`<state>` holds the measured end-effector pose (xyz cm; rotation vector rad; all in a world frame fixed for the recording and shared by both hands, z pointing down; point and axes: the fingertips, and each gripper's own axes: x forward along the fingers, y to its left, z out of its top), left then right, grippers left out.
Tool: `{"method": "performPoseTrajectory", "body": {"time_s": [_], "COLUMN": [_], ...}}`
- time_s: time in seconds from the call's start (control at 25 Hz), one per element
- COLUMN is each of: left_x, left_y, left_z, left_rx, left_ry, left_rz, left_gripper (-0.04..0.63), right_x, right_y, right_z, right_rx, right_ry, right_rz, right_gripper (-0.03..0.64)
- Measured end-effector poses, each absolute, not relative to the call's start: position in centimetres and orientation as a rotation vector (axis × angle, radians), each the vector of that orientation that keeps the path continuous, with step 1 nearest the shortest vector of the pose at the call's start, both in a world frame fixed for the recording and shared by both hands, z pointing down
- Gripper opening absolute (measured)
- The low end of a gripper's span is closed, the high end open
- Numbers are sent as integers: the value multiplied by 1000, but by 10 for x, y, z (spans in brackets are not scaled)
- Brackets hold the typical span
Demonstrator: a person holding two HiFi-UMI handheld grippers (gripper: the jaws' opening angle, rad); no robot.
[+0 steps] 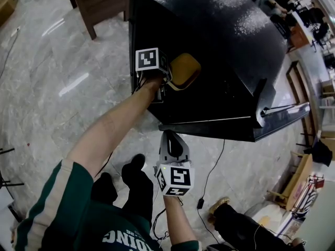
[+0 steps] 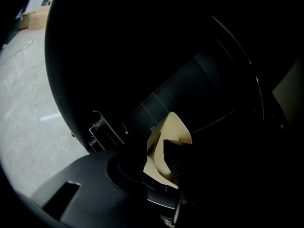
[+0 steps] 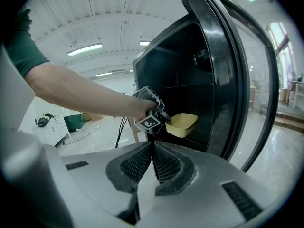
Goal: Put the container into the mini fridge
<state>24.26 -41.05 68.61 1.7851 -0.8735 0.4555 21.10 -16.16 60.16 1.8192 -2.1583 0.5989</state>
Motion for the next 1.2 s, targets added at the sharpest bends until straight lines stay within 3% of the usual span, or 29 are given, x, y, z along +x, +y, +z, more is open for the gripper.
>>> {"method": "performPoseTrajectory", "body": {"time_s": [0.68,1.2], "left_x": [219,190], "left_y": [-398,-376], "left_z": [673,631], "left_rx": [1848,2076], "left_ry": [-833,-810], "left_rz": [477,597], "left_gripper": [135,16], "right_x": [198,187], "right_y": [-159,-148], "right_z": [586,546], "right_rx": [1826,1863], "right_ry": [-2151,-2117], "right_rz": [609,634], "right_gripper": [37,35]}}
